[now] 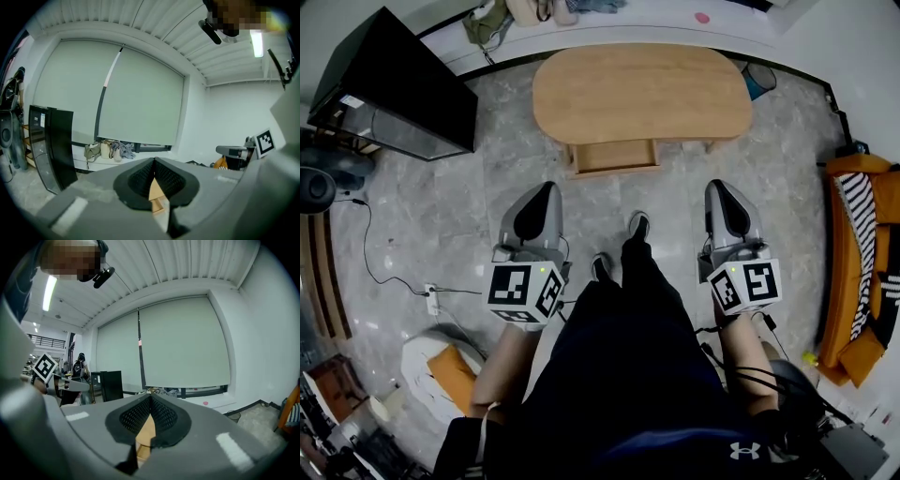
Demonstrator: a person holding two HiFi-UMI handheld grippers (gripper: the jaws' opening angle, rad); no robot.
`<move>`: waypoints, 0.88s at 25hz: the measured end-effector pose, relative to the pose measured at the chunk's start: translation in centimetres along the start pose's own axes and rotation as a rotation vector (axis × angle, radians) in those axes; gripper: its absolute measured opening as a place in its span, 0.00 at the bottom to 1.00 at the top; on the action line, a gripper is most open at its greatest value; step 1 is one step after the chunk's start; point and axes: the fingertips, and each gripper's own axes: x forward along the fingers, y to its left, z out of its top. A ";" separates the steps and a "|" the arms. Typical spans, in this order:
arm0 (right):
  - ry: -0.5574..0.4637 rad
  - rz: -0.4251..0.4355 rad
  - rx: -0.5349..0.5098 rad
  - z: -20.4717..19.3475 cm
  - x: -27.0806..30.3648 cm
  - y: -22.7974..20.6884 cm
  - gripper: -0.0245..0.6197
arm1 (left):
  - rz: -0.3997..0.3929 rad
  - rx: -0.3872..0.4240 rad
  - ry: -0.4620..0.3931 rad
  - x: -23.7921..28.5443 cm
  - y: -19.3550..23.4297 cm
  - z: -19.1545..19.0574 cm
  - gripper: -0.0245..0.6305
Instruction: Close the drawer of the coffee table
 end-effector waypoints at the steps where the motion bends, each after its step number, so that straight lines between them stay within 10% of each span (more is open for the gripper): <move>1: 0.003 -0.002 0.007 -0.1 0.5 -0.5 0.04 | 0.002 0.001 0.006 0.7 0.1 0.0 0.04; 22: 0.132 0.118 0.113 -4.2 16.1 -12.1 0.04 | 0.138 0.052 0.226 15.7 2.8 -4.4 0.04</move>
